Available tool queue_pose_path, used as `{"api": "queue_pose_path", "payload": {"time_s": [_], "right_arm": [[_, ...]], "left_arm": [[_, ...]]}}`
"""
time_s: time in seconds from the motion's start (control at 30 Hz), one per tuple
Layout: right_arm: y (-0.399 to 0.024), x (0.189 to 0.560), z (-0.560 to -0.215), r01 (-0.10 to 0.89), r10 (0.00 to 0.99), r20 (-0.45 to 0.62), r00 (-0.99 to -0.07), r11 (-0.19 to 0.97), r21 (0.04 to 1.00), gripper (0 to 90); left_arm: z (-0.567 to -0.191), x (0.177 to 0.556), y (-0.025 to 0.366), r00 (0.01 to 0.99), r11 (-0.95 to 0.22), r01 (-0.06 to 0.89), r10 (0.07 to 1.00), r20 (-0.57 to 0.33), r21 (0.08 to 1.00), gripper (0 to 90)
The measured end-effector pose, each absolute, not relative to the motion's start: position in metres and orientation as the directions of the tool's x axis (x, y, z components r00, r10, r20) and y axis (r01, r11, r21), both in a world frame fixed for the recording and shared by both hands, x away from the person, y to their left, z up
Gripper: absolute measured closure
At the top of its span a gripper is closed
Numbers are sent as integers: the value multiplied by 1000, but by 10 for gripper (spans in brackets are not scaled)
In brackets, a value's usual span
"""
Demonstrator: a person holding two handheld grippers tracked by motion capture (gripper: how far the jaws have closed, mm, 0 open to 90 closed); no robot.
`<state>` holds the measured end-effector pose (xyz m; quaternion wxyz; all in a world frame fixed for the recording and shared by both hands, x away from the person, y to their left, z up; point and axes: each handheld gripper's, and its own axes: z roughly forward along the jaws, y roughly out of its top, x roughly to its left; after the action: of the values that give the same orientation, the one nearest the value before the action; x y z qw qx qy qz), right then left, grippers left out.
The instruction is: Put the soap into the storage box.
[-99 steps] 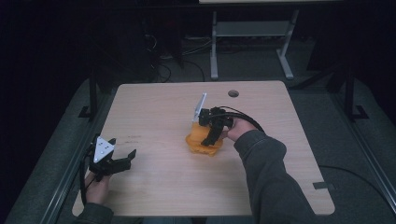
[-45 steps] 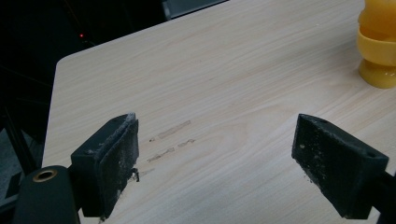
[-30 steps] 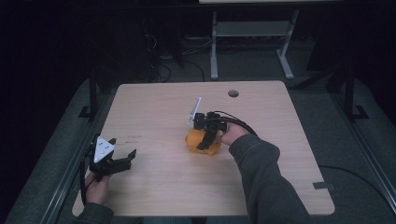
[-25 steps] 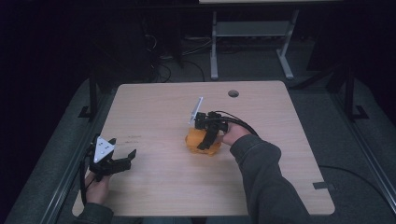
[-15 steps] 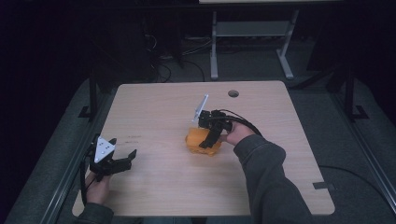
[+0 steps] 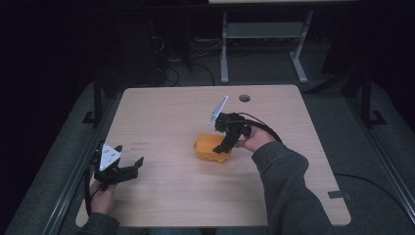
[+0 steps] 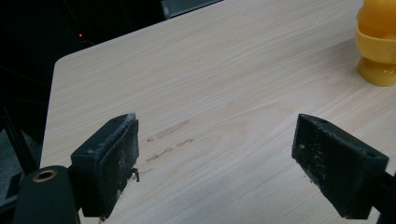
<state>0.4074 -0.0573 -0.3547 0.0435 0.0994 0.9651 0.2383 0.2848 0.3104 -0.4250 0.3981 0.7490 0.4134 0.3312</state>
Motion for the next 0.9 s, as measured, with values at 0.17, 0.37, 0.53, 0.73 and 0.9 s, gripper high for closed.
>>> {"api": "queue_pose_path", "payload": {"time_s": [0.17, 0.37, 0.53, 0.73, 0.9], "right_arm": [[-67, 406, -353, 180, 226, -44, -973, 867, 464, 174], [-77, 402, -352, 199, 247, -48, -968, 866, 458, 175], [-86, 399, -351, 210, 264, -52, -963, 860, 465, 175], [-97, 396, -354, 228, 282, -48, -958, 854, 468, 176], [-106, 393, -355, 237, 292, -45, -955, 849, 472, 190]], "left_arm": [[-425, 285, 310, 439, -342, 356, 883, 168, 870, 141], [-425, 285, 309, 440, -344, 357, 882, 168, 868, 141], [-425, 285, 310, 440, -345, 357, 882, 169, 868, 141], [-425, 285, 309, 440, -345, 358, 882, 169, 868, 141], [-425, 285, 309, 441, -349, 359, 881, 172, 866, 141]]}}
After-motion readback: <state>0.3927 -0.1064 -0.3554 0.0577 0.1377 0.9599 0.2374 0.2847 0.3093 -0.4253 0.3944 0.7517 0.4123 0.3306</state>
